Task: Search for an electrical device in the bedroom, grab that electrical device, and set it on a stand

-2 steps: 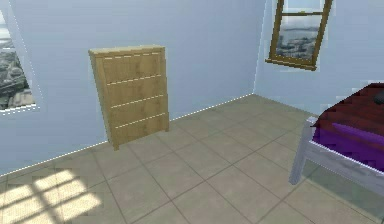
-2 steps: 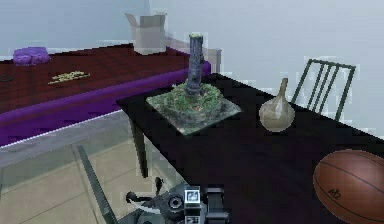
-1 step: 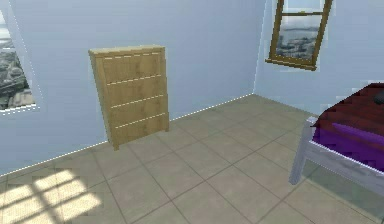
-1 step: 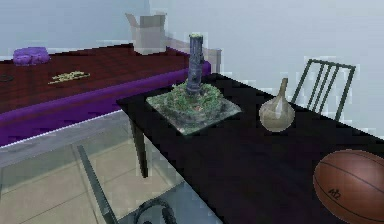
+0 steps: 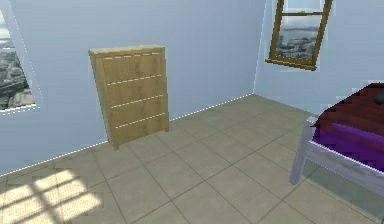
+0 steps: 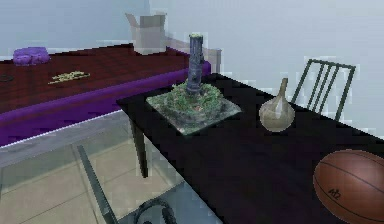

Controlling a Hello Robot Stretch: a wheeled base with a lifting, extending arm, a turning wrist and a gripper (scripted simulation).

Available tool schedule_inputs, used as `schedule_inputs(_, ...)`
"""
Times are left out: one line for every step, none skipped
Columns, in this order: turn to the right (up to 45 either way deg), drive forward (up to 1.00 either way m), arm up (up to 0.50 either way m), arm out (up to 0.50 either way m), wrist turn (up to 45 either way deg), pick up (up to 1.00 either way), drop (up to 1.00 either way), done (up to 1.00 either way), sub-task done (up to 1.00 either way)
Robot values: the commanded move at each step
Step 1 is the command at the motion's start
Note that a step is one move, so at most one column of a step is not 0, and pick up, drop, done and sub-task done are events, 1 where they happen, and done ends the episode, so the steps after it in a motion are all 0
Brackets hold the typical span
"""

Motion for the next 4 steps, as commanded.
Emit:
schedule_inputs(0.0, 0.0, 0.1, 0.0, 0.0, 0.0, 0.0, 0.0, 0.0)
schedule_inputs(0.0, 0.0, 0.44, 0.0, 0.0, 0.0, 0.0, 0.0, 0.0)
schedule_inputs(0.0, 0.0, 0.0, 0.0, -45.0, 0.0, 0.0, 0.0, 0.0)
schedule_inputs(0.0, 0.0, 0.0, 0.0, -45.0, 0.0, 0.0, 0.0, 0.0)
